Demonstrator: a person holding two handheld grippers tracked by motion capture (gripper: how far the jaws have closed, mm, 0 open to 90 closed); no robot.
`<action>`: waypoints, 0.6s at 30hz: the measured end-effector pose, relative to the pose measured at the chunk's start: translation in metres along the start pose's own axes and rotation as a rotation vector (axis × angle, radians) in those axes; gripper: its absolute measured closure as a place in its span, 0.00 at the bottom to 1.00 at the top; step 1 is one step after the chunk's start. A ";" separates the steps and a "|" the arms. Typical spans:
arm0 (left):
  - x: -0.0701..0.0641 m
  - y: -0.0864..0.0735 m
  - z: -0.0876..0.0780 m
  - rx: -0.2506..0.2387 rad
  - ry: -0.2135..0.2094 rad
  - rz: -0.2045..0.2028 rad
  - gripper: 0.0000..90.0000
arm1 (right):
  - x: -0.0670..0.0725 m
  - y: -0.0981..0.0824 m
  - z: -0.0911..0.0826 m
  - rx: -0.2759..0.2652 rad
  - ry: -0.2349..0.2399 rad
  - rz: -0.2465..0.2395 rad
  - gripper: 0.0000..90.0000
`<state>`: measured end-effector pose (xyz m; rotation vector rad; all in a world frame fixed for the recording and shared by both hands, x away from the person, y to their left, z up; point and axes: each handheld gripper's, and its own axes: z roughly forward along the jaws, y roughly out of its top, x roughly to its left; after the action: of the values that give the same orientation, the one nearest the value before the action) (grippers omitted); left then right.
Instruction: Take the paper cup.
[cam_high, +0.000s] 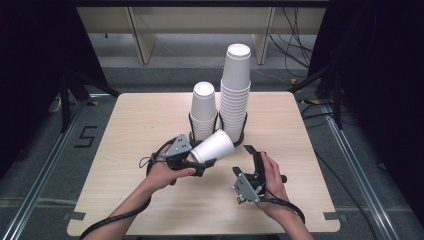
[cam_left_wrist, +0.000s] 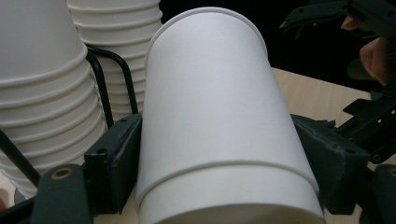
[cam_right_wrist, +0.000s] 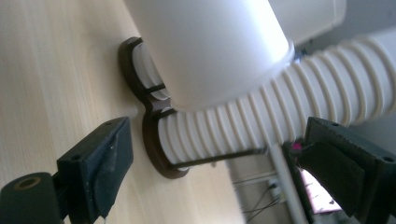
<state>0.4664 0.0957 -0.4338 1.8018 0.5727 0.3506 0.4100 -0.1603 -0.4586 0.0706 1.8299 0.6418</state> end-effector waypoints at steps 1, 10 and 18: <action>-0.001 0.000 -0.001 -0.015 0.007 -0.011 0.24 | 0.000 -0.002 0.000 0.009 0.007 0.056 0.12; -0.008 -0.006 -0.010 -0.165 0.096 -0.060 0.24 | -0.002 -0.012 0.001 -0.006 0.004 0.368 0.12; -0.007 -0.006 -0.007 -0.137 0.096 -0.040 0.23 | -0.004 -0.013 0.005 -0.026 0.025 0.501 0.12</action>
<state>0.4552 0.0989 -0.4365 1.6467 0.6360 0.4410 0.4190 -0.1710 -0.4624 0.5178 1.8362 1.0158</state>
